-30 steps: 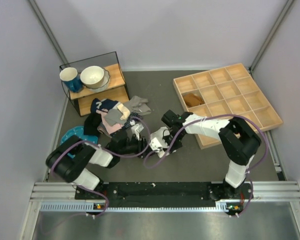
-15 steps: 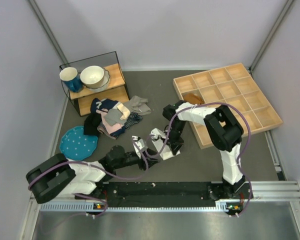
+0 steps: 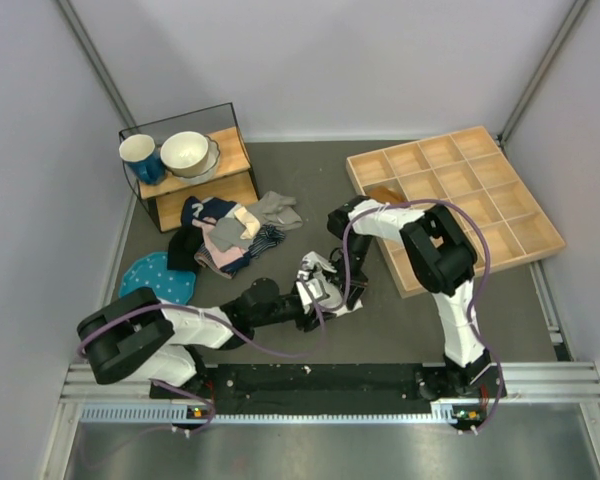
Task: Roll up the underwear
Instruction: Roll the underwear to the center of the board.
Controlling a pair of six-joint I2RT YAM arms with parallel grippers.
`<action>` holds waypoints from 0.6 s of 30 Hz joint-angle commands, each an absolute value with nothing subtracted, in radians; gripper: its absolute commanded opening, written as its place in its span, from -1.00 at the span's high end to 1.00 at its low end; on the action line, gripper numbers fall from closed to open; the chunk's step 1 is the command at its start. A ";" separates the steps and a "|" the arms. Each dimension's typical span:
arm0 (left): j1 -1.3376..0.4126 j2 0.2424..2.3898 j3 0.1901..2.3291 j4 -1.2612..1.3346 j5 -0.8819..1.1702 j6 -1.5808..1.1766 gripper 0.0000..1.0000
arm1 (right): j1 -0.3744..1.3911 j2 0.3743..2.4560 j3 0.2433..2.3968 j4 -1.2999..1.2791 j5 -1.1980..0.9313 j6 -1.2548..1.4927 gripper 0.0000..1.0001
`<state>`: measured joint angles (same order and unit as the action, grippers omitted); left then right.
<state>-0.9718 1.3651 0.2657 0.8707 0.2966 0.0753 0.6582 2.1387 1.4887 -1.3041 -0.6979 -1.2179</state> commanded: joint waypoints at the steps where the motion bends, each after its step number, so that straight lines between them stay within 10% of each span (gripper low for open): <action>1: -0.999 1.425 0.331 0.785 0.287 0.160 -0.12 | 0.649 2.158 1.543 -1.341 -0.756 -1.180 0.81; 5: -0.997 1.417 0.254 0.905 0.134 0.056 -0.14 | 0.644 2.155 1.537 -1.344 -0.758 -1.183 0.80; 12: -0.837 1.168 0.069 1.071 -0.028 -0.229 -0.94 | 0.646 2.161 1.534 -1.342 -0.750 -1.184 0.79; 18: -0.730 0.985 0.074 0.847 -0.072 -0.371 -0.98 | 0.644 2.169 1.543 -1.341 -0.747 -1.174 0.79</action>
